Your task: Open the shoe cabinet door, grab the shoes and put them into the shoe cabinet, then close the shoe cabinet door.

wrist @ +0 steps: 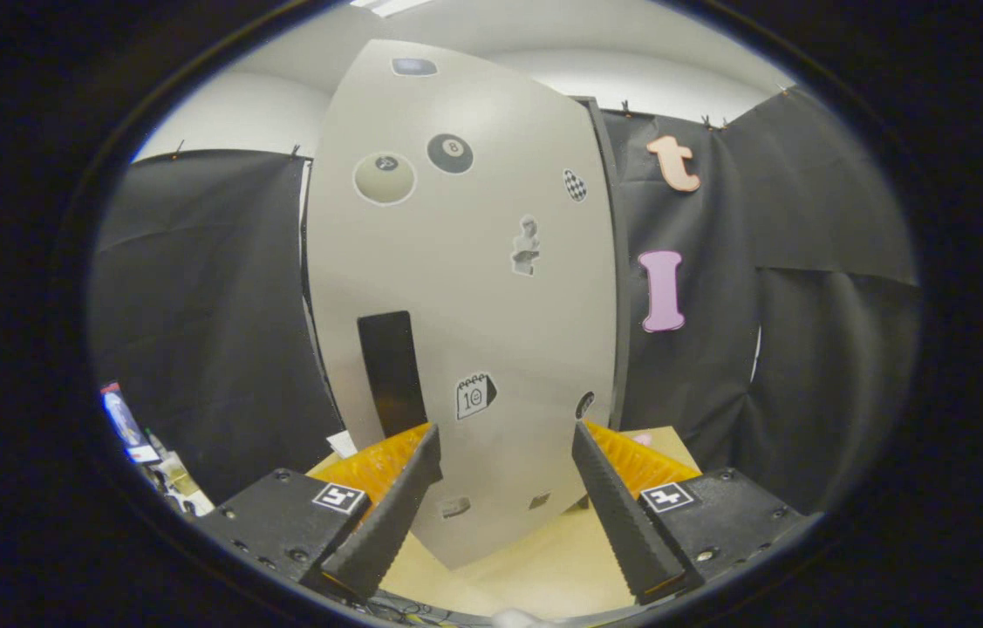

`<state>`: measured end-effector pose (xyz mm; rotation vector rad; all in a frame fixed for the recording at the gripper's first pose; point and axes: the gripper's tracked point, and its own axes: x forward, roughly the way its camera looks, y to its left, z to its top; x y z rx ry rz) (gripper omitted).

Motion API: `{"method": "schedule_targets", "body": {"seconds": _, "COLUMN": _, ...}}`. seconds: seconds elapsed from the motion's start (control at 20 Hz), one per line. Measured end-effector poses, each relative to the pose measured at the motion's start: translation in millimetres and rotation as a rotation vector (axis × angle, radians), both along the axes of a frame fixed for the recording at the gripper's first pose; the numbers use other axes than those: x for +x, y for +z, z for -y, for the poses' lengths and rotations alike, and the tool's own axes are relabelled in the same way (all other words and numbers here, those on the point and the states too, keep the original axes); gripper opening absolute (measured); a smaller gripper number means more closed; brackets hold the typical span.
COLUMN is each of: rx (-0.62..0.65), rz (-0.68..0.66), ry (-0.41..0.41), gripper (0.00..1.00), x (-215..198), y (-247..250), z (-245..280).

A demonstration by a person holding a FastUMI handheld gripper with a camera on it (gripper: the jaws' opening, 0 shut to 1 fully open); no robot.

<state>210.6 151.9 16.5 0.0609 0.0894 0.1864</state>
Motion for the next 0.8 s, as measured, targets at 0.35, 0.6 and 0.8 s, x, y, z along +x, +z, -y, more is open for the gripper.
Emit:
{"method": "schedule_targets", "body": {"seconds": 0.35, "rx": 0.005, "rz": -0.027, "ry": -0.014, "gripper": 0.98, "x": -23.2, "y": -13.7, "z": -14.0}}
{"method": "schedule_targets", "body": {"seconds": 0.6, "rx": -0.013, "rz": 0.018, "ry": -0.048, "gripper": 0.98, "x": -41.9, "y": 0.3, "z": -18.4}}
{"method": "schedule_targets", "body": {"seconds": 0.8, "rx": -0.002, "rz": 0.042, "ry": -0.092, "gripper": 0.98, "x": -61.5, "y": 12.8, "z": -10.2}}
